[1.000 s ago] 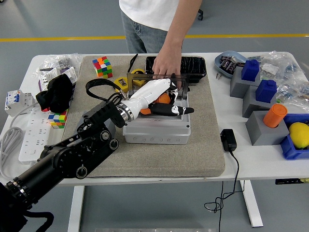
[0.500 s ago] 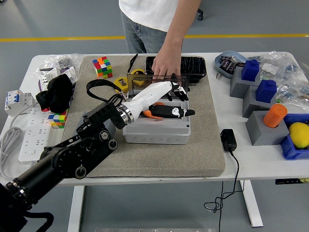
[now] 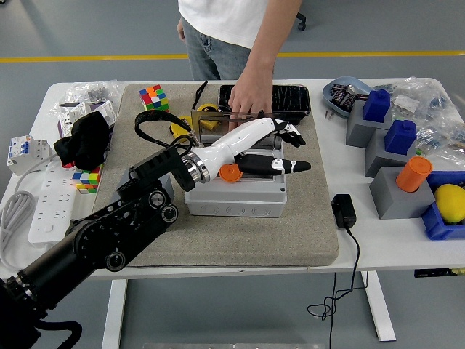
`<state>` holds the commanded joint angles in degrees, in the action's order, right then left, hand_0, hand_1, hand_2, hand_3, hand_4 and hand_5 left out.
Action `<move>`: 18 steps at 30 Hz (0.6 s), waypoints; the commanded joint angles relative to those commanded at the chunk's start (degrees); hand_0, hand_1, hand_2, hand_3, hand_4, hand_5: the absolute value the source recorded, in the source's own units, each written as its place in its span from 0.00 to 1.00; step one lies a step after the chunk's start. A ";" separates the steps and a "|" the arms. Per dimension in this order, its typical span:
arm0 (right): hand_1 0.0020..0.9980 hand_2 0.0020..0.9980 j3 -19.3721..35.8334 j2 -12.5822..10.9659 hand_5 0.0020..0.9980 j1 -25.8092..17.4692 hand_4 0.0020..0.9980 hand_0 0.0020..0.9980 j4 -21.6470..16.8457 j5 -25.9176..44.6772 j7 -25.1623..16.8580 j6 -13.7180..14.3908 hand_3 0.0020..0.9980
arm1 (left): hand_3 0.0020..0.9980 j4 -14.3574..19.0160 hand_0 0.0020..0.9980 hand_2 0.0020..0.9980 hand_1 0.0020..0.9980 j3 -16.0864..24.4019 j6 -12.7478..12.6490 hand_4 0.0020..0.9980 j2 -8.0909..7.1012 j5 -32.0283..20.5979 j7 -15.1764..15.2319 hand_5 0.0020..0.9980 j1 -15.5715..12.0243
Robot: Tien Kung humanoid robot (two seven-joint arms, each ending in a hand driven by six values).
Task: Fetch the battery,place it into the box,close the lid of the box
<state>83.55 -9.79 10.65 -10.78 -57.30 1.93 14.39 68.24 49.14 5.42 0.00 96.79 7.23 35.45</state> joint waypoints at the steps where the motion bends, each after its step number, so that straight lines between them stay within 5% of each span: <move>1: 0.77 0.75 0.03 0.00 1.00 0.00 1.00 0.80 0.00 -0.01 0.00 0.01 0.80 | 0.63 0.72 0.69 0.65 0.68 0.17 0.72 1.00 0.00 -1.46 -0.30 0.88 -0.14; 6: 0.77 0.75 0.52 0.11 1.00 -0.15 1.00 0.80 0.03 -0.24 0.02 0.02 0.80 | 0.63 5.39 0.69 0.65 0.68 2.38 6.29 1.00 0.00 -12.34 -2.75 0.88 -1.44; 7: 0.77 0.75 0.68 0.15 1.00 -0.22 1.00 0.80 0.07 -0.34 0.03 -0.02 0.80 | 0.65 6.69 0.70 0.67 0.69 3.36 8.40 1.00 0.00 -14.87 -3.95 0.99 -1.78; 9: 0.77 0.75 0.90 0.20 1.00 -0.28 1.00 0.80 0.13 -0.52 0.05 -0.05 0.80 | 0.65 8.10 0.70 0.67 0.69 4.74 12.08 1.00 0.00 -19.34 -5.67 0.99 -2.12; 14: 0.77 0.75 0.89 0.29 1.00 -0.20 1.00 0.80 0.11 -0.43 -0.01 0.01 0.80 | 0.67 9.39 0.72 0.68 0.71 8.48 20.40 1.00 0.00 -31.20 -8.92 1.00 -2.92; 18: 0.77 0.75 0.90 0.35 1.00 -0.25 1.00 0.80 0.12 -0.47 0.02 0.05 0.80 | 0.67 9.81 0.72 0.68 0.71 11.36 24.29 1.00 0.00 -40.89 -10.21 1.00 -4.07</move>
<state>84.45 -9.44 10.40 -10.66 -57.77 1.94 14.45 78.05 60.49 29.70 0.00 55.90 -2.98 31.38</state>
